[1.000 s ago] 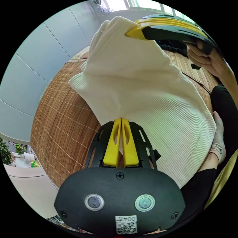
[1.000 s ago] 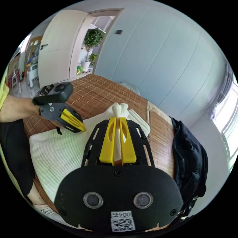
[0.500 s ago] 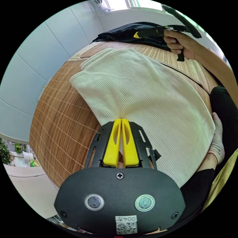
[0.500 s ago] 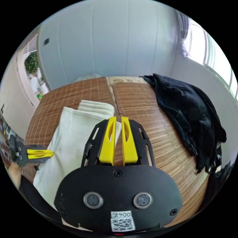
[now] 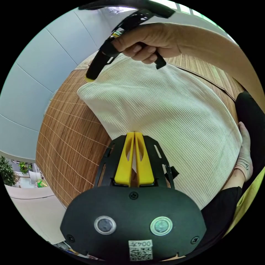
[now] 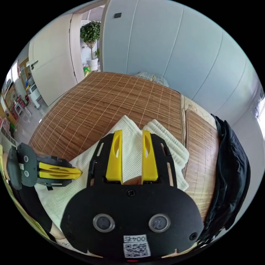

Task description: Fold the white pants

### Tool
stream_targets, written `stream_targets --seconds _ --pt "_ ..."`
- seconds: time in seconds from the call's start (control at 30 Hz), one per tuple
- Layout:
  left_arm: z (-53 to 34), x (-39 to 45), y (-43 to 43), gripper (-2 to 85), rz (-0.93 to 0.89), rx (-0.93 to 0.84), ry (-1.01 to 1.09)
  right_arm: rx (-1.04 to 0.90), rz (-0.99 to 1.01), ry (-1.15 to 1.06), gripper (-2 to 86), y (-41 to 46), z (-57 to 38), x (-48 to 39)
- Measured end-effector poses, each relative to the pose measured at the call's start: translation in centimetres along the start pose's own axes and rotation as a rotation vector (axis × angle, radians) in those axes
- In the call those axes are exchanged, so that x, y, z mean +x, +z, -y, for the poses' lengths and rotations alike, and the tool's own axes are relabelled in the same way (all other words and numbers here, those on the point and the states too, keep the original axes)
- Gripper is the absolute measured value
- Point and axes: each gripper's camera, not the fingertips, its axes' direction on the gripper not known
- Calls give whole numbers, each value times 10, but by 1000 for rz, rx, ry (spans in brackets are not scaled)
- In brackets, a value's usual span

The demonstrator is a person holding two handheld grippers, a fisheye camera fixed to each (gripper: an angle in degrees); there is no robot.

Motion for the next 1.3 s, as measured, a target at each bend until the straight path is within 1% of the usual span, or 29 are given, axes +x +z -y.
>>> stream_targets --seconds 0.07,0.17,0.2,0.23,0.3,0.33,0.37,0.47,0.57,0.7,0.8,0.83,0.9,0.93,1.03,1.13,1.2,1.23,1.27,1.3 --pt "1 1 1 5 0 0 5 -49 46 -55 135 22 28 1" --pt "1 -2 1 4 -15 7 -3 -154 106 -98 129 61 54 0" --pt "0 -4 1 4 -22 10 -7 -172 115 -101 106 68 56 0" --pt "0 -4 2 4 -25 11 -8 -188 120 -102 58 75 57 -1" --pt "1 -6 2 4 -37 11 -11 -126 90 -113 29 65 50 -5" --pt "2 -7 2 3 -39 11 -11 -59 88 -115 22 48 40 -10" --pt "2 -6 2 3 -39 10 -11 10 58 -132 16 30 24 -21" --pt "5 -2 2 3 -25 7 -3 132 -54 -177 4 -6 -24 -56" --pt "6 6 2 2 0 6 8 163 -102 -221 0 -17 -61 -86" --pt "7 10 1 2 9 8 8 147 -125 -222 12 -5 -69 -90" --pt "8 8 2 2 -6 11 1 162 -119 -132 45 6 -50 -64" --pt "8 8 2 2 -8 11 0 169 -102 -83 62 6 -40 -47" --pt "9 8 2 2 -15 14 -1 181 -55 -18 68 5 -30 -18" --pt "9 8 2 2 -17 14 1 161 -23 25 67 7 -25 5" --pt "10 8 2 2 -22 14 1 20 -75 160 62 26 -32 68" --pt "12 9 3 2 -31 15 -2 -105 -76 375 63 43 -69 140" --pt "13 10 4 2 -35 15 -4 -112 -50 520 73 47 -103 178" --pt "14 10 4 2 -36 15 -5 -103 14 638 91 49 -129 200" --pt "14 11 4 2 -37 15 -5 -66 132 747 111 52 -157 219" --pt "15 12 4 2 -36 15 -5 -38 204 795 121 54 -170 227"
